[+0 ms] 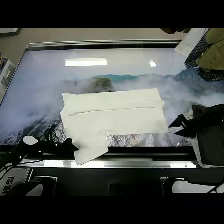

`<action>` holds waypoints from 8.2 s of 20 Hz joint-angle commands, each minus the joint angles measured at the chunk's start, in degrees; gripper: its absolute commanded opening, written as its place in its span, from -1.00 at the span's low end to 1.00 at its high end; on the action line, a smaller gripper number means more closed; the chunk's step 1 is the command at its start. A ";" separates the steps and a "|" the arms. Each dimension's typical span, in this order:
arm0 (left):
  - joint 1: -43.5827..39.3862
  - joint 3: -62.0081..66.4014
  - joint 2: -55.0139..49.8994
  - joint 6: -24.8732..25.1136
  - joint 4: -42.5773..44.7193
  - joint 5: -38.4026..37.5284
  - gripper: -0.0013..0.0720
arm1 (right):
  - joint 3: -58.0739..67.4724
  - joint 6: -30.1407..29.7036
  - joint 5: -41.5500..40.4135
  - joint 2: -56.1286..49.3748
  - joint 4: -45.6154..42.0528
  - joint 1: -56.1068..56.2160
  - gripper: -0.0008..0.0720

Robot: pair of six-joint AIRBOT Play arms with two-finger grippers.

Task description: Fold the clothes and pants, and hang the long-sleeved shirts on hangers.

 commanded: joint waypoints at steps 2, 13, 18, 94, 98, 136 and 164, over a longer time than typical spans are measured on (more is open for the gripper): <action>-0.02 0.04 0.04 -0.02 -0.15 -0.07 -0.93 | -2.38 -1.97 4.17 -1.03 3.15 -0.11 0.53; 0.74 0.50 0.09 -0.02 -0.09 -0.26 -0.93 | -2.36 -1.86 3.63 0.02 4.13 6.84 -0.88; 8.76 6.32 3.96 -1.84 6.97 -10.08 -0.93 | -2.36 3.96 -1.22 8.33 -3.54 6.88 -0.89; -44.17 85.72 -64.52 -17.57 -26.97 15.76 -0.93 | 32.20 13.20 -10.34 13.62 -8.72 12.26 -0.88; -47.30 91.54 -68.72 -20.65 -26.95 15.43 -0.93 | 32.20 13.20 -10.56 13.88 -8.68 12.26 -0.88; 0.17 90.53 -24.33 -22.10 36.50 -40.57 -0.93 | 32.15 45.42 31.41 -10.51 -1.07 65.46 -0.07; 0.22 90.53 -24.44 -20.20 36.59 -40.63 -0.93 | 14.82 -3.80 7.45 -13.84 16.79 26.84 0.34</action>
